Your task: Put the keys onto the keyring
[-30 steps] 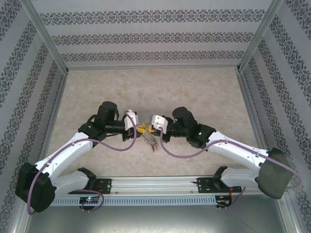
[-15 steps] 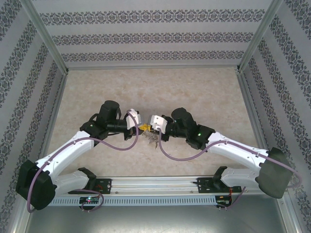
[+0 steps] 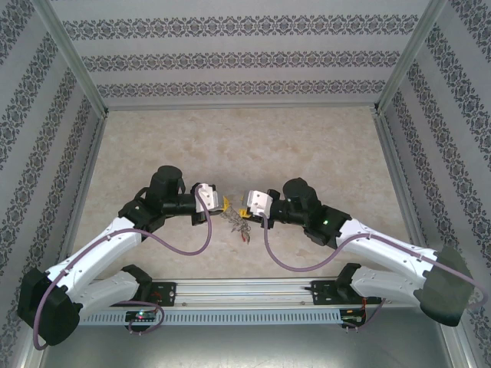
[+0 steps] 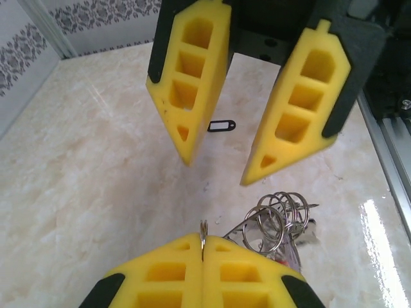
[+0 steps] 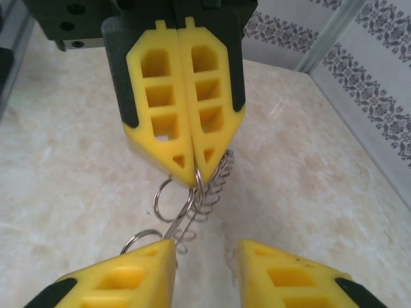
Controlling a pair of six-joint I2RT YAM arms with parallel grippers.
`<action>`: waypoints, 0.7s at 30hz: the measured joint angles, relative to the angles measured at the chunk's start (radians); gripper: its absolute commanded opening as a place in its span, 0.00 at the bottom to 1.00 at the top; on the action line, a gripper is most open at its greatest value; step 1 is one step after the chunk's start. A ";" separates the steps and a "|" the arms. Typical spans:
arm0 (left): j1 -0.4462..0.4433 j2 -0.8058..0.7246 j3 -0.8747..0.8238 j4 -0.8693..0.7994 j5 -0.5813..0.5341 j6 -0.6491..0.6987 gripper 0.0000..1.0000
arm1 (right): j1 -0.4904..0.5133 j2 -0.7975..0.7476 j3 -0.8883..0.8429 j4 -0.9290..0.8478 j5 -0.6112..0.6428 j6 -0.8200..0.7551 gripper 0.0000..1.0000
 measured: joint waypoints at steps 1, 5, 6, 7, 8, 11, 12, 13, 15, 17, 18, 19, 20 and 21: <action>0.000 -0.009 -0.009 0.009 0.006 0.015 0.00 | -0.019 -0.009 -0.006 -0.003 -0.026 0.003 0.33; 0.000 -0.021 -0.016 0.011 0.045 0.085 0.00 | -0.080 -0.013 -0.008 -0.013 -0.122 0.019 0.33; 0.000 -0.021 -0.016 0.011 0.057 0.104 0.00 | -0.086 -0.011 -0.006 -0.019 -0.150 0.022 0.33; 0.000 -0.021 -0.015 0.010 0.068 0.119 0.00 | -0.086 -0.006 0.000 -0.031 -0.180 0.023 0.32; 0.000 -0.021 -0.013 0.008 0.075 0.131 0.00 | -0.086 0.004 0.010 -0.039 -0.205 0.022 0.32; 0.000 -0.013 0.002 0.005 0.104 0.161 0.00 | -0.085 0.053 0.057 -0.066 -0.282 0.022 0.32; 0.000 -0.007 0.009 0.006 0.115 0.164 0.00 | -0.085 0.070 0.070 -0.069 -0.298 0.022 0.32; 0.000 -0.002 0.016 0.006 0.126 0.167 0.00 | -0.085 0.083 0.080 -0.069 -0.311 0.022 0.30; 0.000 0.006 0.018 0.009 0.142 0.166 0.00 | -0.085 0.100 0.093 -0.074 -0.330 0.021 0.25; 0.000 0.012 0.018 0.011 0.159 0.165 0.00 | -0.085 0.114 0.107 -0.078 -0.343 0.018 0.19; 0.000 0.015 0.018 0.014 0.164 0.163 0.00 | -0.085 0.120 0.113 -0.082 -0.351 0.019 0.17; 0.001 0.018 0.018 0.016 0.167 0.163 0.00 | -0.085 0.125 0.117 -0.085 -0.358 0.018 0.15; 0.001 0.020 0.018 0.017 0.169 0.162 0.00 | -0.085 0.127 0.120 -0.088 -0.364 0.018 0.14; 0.001 0.023 0.018 0.019 0.171 0.159 0.00 | -0.085 0.130 0.122 -0.092 -0.370 0.018 0.10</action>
